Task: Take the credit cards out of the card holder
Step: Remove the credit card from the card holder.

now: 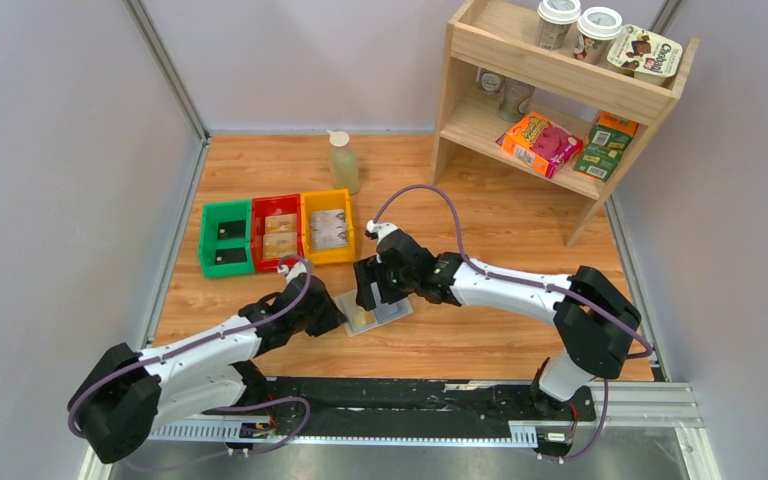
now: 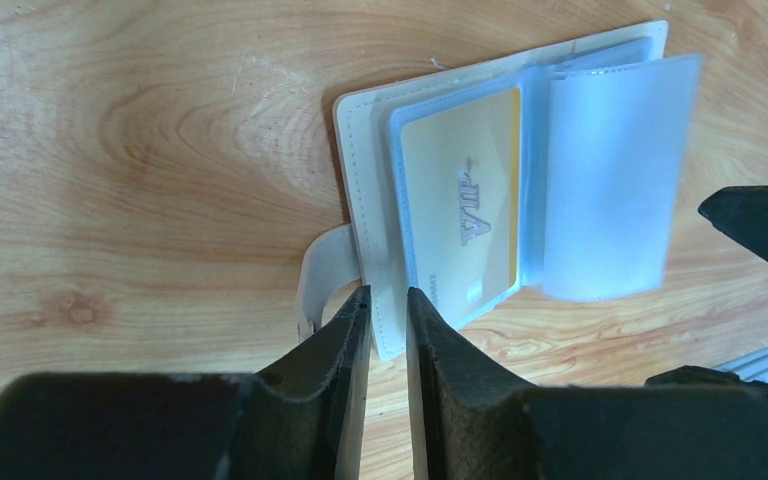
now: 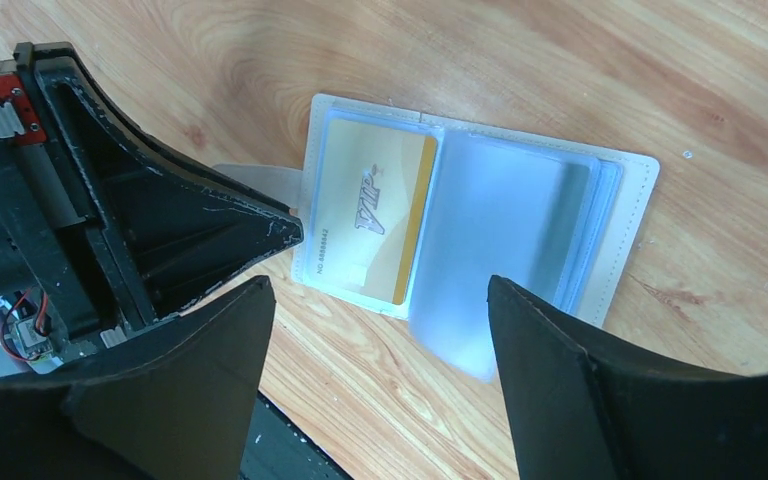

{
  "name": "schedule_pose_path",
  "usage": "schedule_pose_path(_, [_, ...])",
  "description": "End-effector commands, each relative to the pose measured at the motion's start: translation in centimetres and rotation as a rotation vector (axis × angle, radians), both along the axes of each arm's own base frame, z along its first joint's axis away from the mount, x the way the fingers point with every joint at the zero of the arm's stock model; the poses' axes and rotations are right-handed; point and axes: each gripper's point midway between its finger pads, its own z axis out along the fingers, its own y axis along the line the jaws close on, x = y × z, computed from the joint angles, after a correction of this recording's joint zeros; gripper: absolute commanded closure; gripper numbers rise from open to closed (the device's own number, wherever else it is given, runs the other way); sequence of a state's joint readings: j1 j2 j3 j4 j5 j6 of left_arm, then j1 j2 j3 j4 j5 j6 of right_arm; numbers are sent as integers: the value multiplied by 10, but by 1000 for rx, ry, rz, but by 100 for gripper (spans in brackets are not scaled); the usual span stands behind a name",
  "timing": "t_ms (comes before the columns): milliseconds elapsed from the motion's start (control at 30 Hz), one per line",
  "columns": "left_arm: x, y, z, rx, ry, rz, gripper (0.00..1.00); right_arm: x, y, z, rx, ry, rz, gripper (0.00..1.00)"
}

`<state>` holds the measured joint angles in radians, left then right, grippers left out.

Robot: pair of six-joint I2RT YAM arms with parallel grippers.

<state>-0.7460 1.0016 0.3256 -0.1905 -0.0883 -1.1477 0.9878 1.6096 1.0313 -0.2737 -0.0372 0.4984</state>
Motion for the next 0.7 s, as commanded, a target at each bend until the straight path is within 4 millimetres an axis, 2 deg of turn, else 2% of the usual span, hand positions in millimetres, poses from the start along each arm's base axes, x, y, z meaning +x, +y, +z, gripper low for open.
schedule_pose_path(0, [4, 1, 14, -11, -37, 15, 71, 8, 4, 25, 45, -73, -3, 22])
schedule_pose_path(100, [4, 6, 25, 2, -58, 13, 70, 8, 6, 24, 46, -75, 4, 27])
schedule_pose_path(133, [8, 5, 36, -6, -91, 11, 69, 10, 6, 24, 47, -78, 0, 29])
schedule_pose_path(233, [10, 7, 50, 7, -118, 4, 69, 10, 10, 25, 73, -84, 11, 41])
schedule_pose_path(333, [18, -4, 61, -30, -152, -14, 69, 10, 16, 18, 132, -23, 28, 49])
schedule_pose_path(467, [27, -17, 55, -18, -138, -43, 70, 14, 17, 0, 183, 48, 19, 52])
schedule_pose_path(533, [32, -18, 47, 14, -125, -47, 72, 11, 17, -13, 191, 96, 24, 52])
schedule_pose_path(567, [32, -17, 39, 40, -106, -45, 73, 14, 22, -10, 235, 92, 31, 52])
schedule_pose_path(667, [36, -17, 31, 63, -99, -44, 74, 12, 22, -24, 261, 150, 39, 53])
